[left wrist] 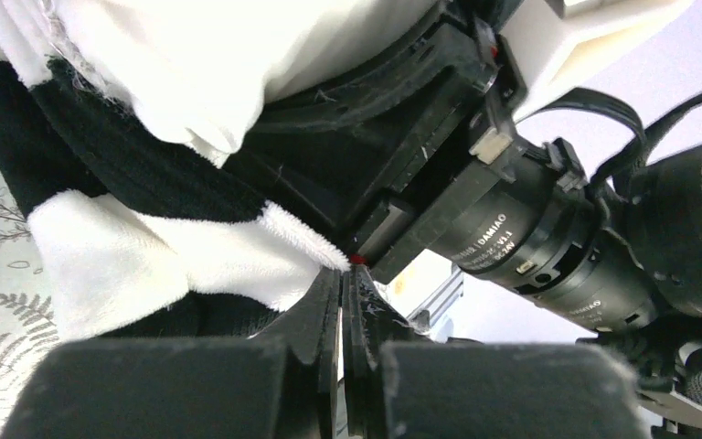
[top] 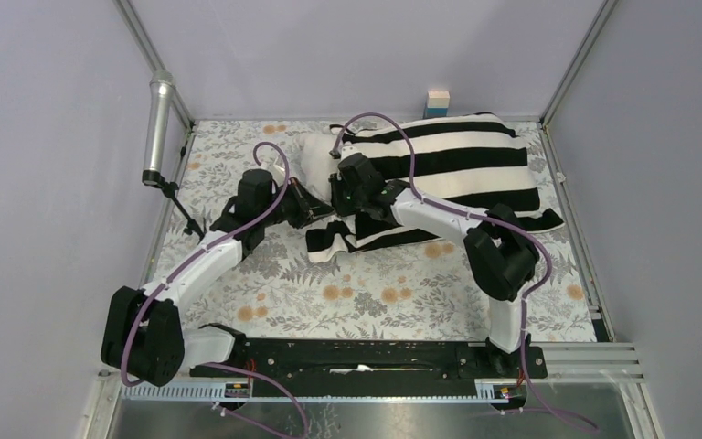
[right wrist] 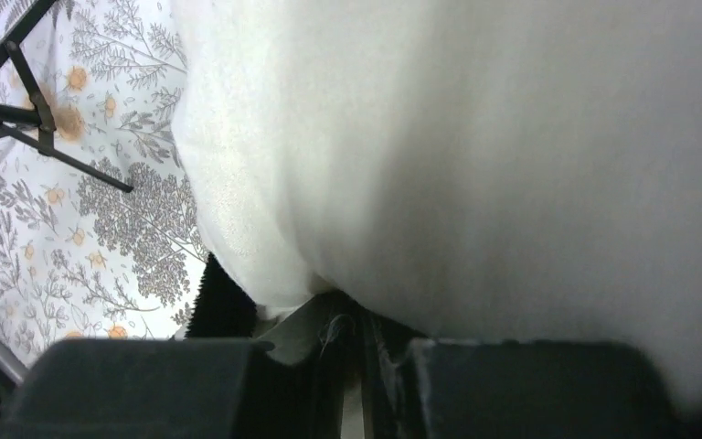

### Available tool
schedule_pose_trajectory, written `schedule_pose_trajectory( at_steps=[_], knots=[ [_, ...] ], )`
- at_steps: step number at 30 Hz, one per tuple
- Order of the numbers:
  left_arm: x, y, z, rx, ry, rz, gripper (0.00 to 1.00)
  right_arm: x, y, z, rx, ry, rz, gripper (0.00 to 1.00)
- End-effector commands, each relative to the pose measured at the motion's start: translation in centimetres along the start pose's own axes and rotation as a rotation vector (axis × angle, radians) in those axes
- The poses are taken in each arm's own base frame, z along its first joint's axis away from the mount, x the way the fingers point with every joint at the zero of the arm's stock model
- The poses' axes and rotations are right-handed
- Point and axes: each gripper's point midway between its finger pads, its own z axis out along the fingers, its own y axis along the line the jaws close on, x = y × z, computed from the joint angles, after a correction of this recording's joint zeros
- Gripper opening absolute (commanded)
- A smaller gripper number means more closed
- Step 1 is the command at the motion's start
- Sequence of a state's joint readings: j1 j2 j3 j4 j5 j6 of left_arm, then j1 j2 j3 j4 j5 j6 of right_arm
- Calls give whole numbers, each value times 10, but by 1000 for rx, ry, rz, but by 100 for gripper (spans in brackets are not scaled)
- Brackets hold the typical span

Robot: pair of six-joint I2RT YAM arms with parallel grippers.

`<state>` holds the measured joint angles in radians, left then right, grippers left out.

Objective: Put the pillow into the pillowcase
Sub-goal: Stuff the pillow into the pillowcase.

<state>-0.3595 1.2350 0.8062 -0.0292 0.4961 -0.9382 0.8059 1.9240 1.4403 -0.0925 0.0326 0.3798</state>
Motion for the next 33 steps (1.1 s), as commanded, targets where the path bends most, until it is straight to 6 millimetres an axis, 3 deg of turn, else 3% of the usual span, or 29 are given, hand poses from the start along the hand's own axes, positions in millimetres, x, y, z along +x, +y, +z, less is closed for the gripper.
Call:
schedule_pose_trajectory(
  at_steps=[1, 3, 6, 11, 13, 16, 20, 21, 26, 29, 33],
  knots=[
    [-10, -56, -10, 243, -40, 96, 0, 45, 6, 31, -88, 174, 43, 14],
    [-11, -56, -17, 213, -52, 115, 0, 74, -18, 44, -1, 211, 31, 16],
    [-2, -33, -24, 110, -53, 109, 0, 107, -40, 48, 74, 249, 9, 17],
    [36, 56, -28, -145, -32, 44, 0, 127, -31, 41, 14, 225, -3, 20],
    [51, 81, -30, -201, -18, 20, 0, 137, -29, 43, -7, 237, 18, 17],
    [61, 104, -33, -258, -16, 11, 2, 150, -27, 45, -25, 258, 55, 7],
    [58, 111, -36, -307, -25, 37, 28, 158, -23, 46, -47, 265, 112, 0],
    [55, 110, -36, -312, -30, 45, 30, 161, -24, 47, -43, 269, 127, 0],
    [30, 89, -40, -326, -82, 81, 33, 171, -30, 50, -17, 274, 170, 0],
    [7, 78, -49, -361, -163, 117, 39, 167, -32, 46, -12, 252, 168, 0],
    [-8, 96, -41, -482, -177, 125, 41, 156, -29, 42, -15, 224, 166, 0]
  ],
)
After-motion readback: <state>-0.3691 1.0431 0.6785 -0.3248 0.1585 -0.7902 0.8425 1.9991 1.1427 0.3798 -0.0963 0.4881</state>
